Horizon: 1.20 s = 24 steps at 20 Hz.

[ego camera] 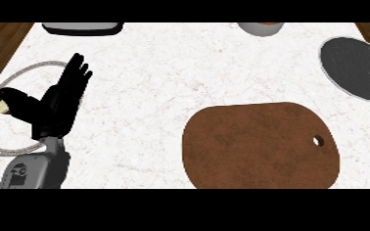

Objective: Pick the croissant from the cutting board and place it in the pan

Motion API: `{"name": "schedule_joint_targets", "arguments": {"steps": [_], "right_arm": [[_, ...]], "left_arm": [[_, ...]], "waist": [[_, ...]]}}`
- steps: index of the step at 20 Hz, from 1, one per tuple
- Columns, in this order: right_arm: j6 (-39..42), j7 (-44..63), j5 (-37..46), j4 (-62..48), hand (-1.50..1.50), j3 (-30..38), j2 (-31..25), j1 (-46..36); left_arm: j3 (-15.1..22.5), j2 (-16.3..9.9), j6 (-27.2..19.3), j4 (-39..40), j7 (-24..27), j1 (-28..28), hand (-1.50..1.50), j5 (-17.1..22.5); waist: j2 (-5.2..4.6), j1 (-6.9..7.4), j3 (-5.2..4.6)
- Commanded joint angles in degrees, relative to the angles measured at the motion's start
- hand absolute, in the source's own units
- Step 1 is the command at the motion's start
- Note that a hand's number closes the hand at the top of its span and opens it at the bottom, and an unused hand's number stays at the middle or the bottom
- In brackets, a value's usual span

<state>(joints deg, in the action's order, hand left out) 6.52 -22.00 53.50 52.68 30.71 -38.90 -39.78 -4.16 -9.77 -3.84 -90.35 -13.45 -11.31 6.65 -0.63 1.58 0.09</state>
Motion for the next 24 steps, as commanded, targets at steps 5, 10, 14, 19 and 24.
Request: {"name": "schedule_joint_targets", "arguments": {"steps": [5,10,14,19,24], "right_arm": [[-9.5,-15.1,0.4,-23.9,1.50,1.0,-3.5,-4.5],[-14.7,-16.3,3.0,-31.9,1.50,-0.2,-2.7,-7.2],[-15.4,-11.0,4.6,-37.0,1.50,-0.2,-3.0,-7.9],[-9.9,-9.1,3.2,-42.0,-1.50,1.8,-6.6,-6.8],[-8.5,-12.6,1.2,-43.4,-1.50,3.3,-5.0,-7.9]], "left_arm": [[1.4,0.9,-0.2,0.3,-1.6,-2.1,0.00,-0.6],[0.4,0.0,1.5,-0.5,-0.9,-1.6,0.00,0.8],[1.1,0.4,1.0,-1.7,-0.6,-1.1,0.00,0.0],[1.7,0.7,1.0,-1.2,0.9,-0.1,0.00,-0.9],[0.9,0.7,0.8,-0.6,0.0,-1.3,0.00,-0.3]], "waist": [[-0.74,1.35,0.18],[-0.92,2.40,0.20],[-1.22,3.49,0.25],[-1.50,3.33,0.36],[-1.07,2.46,0.33]]}}
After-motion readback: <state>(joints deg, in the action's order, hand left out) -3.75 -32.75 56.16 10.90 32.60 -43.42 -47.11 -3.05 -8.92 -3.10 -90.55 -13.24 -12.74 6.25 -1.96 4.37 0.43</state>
